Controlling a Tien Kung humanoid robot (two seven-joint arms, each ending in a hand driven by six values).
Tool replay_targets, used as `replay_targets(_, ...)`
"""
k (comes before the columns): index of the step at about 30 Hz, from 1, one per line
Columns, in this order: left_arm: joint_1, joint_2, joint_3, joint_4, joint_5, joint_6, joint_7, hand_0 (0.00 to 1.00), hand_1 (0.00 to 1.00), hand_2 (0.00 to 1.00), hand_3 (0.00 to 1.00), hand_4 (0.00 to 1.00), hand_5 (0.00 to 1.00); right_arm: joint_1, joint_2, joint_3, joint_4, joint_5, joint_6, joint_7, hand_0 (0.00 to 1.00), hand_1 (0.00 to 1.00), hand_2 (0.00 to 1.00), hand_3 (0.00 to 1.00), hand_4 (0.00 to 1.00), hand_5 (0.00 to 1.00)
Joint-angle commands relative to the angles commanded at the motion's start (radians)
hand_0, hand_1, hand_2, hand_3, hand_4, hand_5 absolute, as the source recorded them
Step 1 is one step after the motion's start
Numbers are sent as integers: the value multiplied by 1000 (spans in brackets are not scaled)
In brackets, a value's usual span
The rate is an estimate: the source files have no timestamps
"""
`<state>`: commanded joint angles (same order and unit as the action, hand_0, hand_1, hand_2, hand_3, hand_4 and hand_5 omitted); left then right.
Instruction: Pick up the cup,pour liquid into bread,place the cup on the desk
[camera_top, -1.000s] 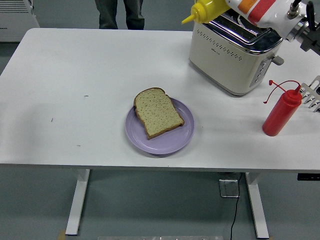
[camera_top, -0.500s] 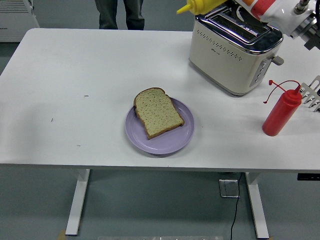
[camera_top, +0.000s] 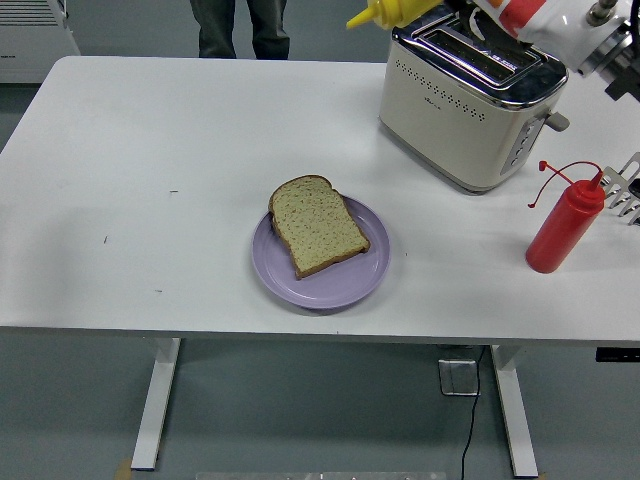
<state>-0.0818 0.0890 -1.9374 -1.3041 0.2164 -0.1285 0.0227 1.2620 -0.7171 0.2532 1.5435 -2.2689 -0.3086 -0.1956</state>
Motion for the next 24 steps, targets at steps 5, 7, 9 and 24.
replay_targets(5, 1, 7, 4, -3, 0, 0, 0, 828, 818, 859, 816, 656, 998, -12, -16, 22, 0, 0, -4, -8, 554, 586, 569, 670, 512, 67)
replay_targets(7, 1, 8, 5, -4, 0, -1, 0, 828, 818, 859, 816, 656, 998, -22, -18, 95, 8, 0, -3, -15, 554, 586, 569, 670, 512, 67)
replay_targets(9, 1, 7, 8, -3, -1, 0, 0, 828, 818, 859, 816, 656, 998, -43, -14, 135, 13, 0, -8, -22, 554, 586, 569, 670, 512, 67)
replay_targets(24, -1, 3, 10, -2, 0, -1, 1, 828, 819, 859, 816, 656, 998, -52, -9, 57, 29, 0, -26, -17, 521, 578, 563, 664, 510, 71)
